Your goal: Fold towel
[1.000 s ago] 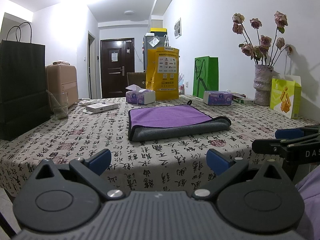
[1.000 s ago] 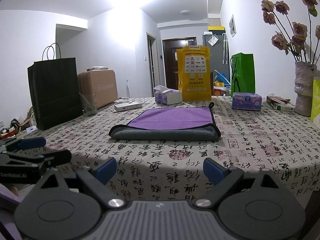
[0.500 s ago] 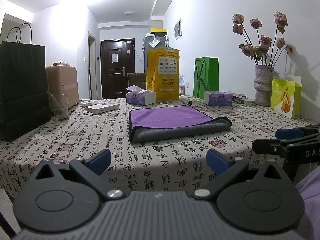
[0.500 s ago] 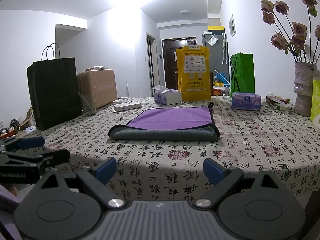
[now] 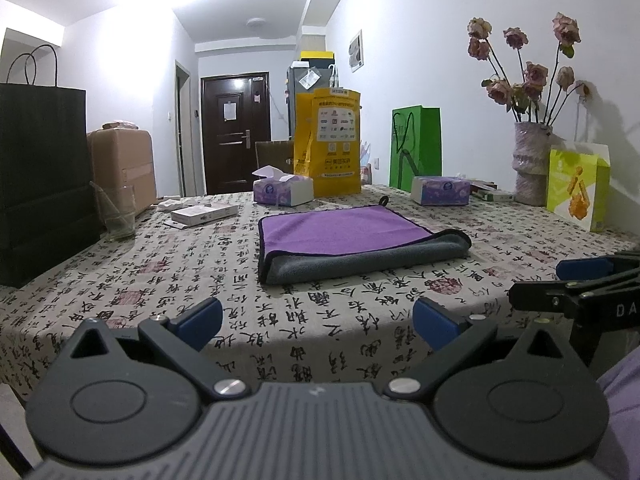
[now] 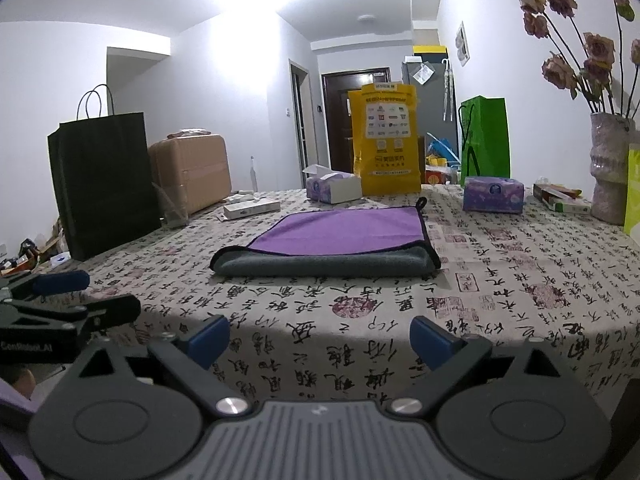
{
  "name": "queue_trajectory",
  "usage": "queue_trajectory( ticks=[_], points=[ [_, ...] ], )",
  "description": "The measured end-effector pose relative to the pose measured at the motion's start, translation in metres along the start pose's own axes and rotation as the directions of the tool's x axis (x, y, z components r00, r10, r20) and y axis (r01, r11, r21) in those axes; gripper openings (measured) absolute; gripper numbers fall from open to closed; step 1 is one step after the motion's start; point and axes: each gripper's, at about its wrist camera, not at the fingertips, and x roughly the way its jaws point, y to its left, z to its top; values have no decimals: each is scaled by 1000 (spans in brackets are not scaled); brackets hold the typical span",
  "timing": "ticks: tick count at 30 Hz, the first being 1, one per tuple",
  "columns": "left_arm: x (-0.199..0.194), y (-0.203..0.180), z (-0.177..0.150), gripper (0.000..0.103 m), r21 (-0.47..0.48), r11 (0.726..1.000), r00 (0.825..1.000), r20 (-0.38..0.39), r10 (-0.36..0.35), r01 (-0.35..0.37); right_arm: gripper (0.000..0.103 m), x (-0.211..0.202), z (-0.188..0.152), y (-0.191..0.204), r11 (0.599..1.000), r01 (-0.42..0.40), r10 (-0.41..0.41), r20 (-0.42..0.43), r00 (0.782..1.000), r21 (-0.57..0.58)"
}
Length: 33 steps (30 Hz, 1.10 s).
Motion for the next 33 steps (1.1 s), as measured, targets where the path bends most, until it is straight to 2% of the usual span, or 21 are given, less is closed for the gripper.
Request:
queue_trajectory(
  ticks=[10, 18, 20, 21, 23, 26, 27, 31, 33],
  points=[
    [32, 3, 14, 103, -11, 1000, 1000, -28, 9, -9, 98, 20, 5, -23, 998, 60, -60, 47, 997, 5],
    [85, 18, 32, 103, -21, 1000, 997, -78, -14, 12, 98, 57, 21, -45, 994, 87, -82, 68, 994, -69],
    [104, 25, 38, 99, -31, 999, 994, -103, -28, 25, 97, 69, 28, -53, 993, 85, -81, 62, 995, -80],
    [115, 28, 40, 93, -38, 999, 993, -116, -33, 29, 97, 77, 33, -58, 993, 90, -85, 57, 995, -78],
    [136, 36, 46, 83, -56, 998, 989, -144, -45, 37, 93, 92, 43, -69, 994, 78, -75, 46, 996, -72],
    [163, 46, 53, 72, -82, 995, 984, -169, -64, 51, 82, 117, 59, -85, 997, 36, -35, 14, 999, -66],
    [173, 50, 56, 68, -84, 995, 983, -174, -62, 47, 75, 125, 63, -90, 998, 20, -20, 0, 1000, -64],
    [203, 63, 60, 65, -92, 995, 981, -186, -48, 31, 57, 162, 77, -109, 997, -41, 38, -60, 998, -61],
    [213, 69, 60, 61, -112, 993, 977, -202, -68, 46, 53, 178, 80, -114, 996, -55, 50, -78, 996, -66]
  ],
)
